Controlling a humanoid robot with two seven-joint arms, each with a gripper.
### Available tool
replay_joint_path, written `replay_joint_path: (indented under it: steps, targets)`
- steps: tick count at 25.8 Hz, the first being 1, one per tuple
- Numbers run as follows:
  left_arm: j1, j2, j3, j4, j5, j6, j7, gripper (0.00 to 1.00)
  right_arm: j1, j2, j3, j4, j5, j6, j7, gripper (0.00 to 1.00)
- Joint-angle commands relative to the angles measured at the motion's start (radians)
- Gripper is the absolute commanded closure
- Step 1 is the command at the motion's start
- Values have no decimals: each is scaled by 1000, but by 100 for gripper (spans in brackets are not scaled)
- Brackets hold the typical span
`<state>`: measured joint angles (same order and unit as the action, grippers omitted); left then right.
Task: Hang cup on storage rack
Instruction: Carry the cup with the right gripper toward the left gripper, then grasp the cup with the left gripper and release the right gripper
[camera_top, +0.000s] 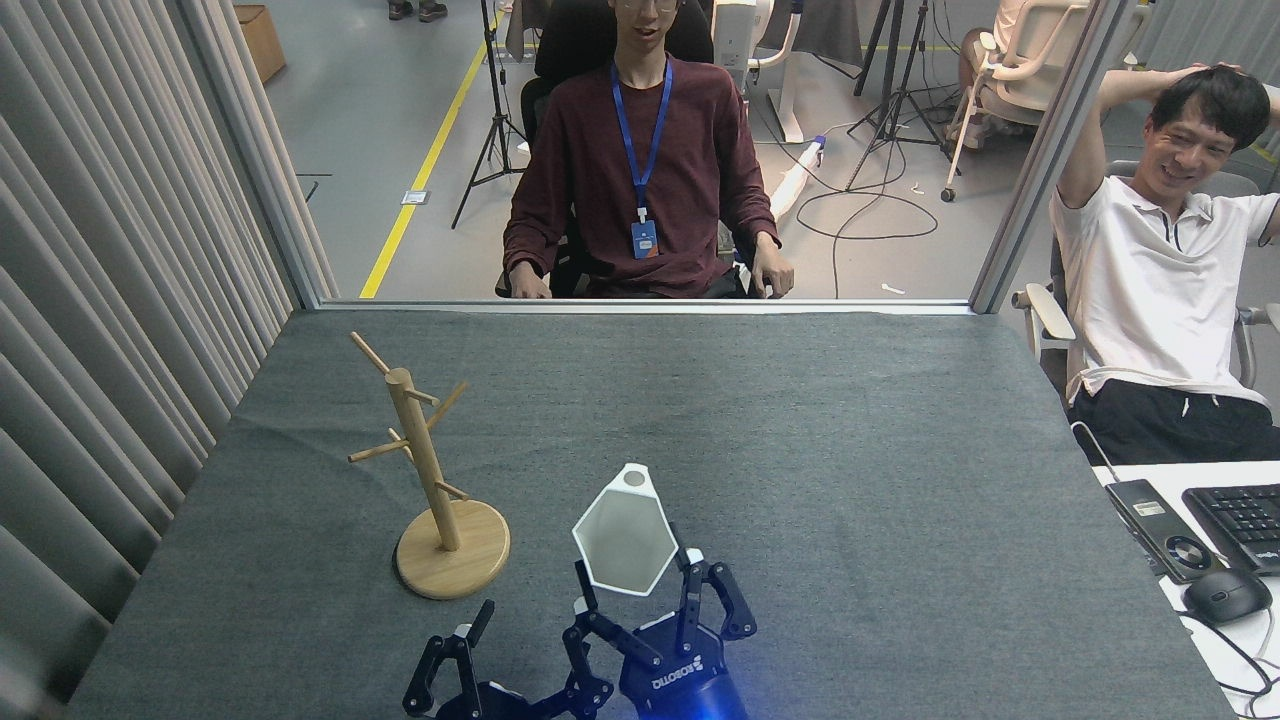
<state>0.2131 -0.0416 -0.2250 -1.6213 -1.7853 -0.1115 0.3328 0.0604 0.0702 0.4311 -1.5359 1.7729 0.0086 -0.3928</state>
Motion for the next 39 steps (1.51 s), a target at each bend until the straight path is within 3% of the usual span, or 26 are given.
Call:
replay_joint_path:
  steps: [1,23,29,39]
  targets:
    - [-4,0,-2,0,3,-8,8,0,18,10,38,0,23,4,0,28]
    - [-8,2,-4,3,4,-10,20,0,39,8,146,16,14,64,-17,28]
    - [-8,0,-2,6,4,-10,22,0,39,13,155,25,-99,82,-15,28]
    - [-9,-3,-11,9,4,-8,22,0,39,20,212,51,-104,88,-17,28]
